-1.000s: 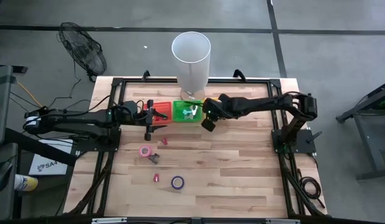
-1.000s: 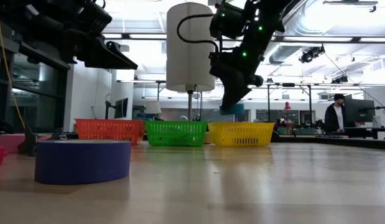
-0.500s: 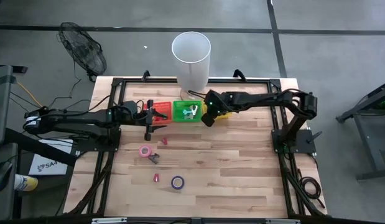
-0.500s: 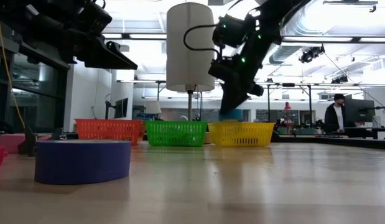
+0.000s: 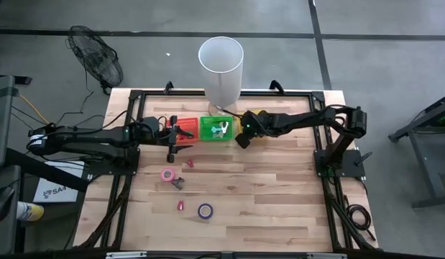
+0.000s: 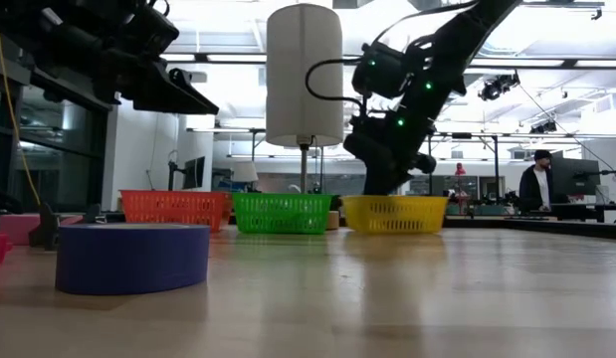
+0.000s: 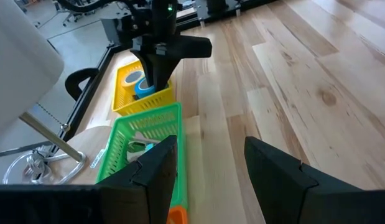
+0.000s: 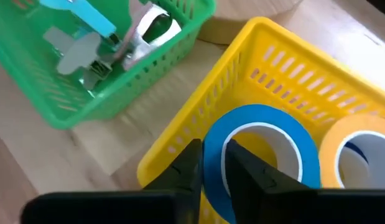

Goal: Pick and place Stapler, Stapler remover, tape
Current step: Put the light blue tape into the yellow bin, then put the blue tape into the yellow bin

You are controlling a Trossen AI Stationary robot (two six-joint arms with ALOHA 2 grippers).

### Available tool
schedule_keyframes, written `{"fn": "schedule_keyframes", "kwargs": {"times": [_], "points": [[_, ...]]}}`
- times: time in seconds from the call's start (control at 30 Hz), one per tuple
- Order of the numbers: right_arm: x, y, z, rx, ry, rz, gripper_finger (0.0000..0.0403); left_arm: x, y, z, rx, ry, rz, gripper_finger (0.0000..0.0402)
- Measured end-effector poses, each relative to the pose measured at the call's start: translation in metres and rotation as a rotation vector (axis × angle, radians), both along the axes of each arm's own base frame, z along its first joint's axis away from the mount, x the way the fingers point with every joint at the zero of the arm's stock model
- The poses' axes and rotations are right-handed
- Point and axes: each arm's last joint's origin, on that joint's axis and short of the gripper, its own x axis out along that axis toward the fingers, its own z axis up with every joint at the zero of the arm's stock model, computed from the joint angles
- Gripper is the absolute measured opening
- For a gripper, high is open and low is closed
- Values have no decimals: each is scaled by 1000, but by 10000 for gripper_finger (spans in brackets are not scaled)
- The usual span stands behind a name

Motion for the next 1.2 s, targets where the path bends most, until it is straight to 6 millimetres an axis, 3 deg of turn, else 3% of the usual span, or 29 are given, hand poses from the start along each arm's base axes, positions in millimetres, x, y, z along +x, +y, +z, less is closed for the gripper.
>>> {"fn": "schedule_keyframes", "kwargs": {"times": [0.4,0.77,1.03,1.2], "points": [[-1,-3,4,-110,29,-22,139,0,0,-1,-4,8,-5,184],[-16,15,51,-91,-82,67,180,-1,-4,-3,-33,24,-112,184],[-30,39,83,-132,-146,116,181,1,-36,-12,81,86,-469,184],[-31,52,88,-132,-165,152,181,5,-58,-18,123,113,-544,184]]}}
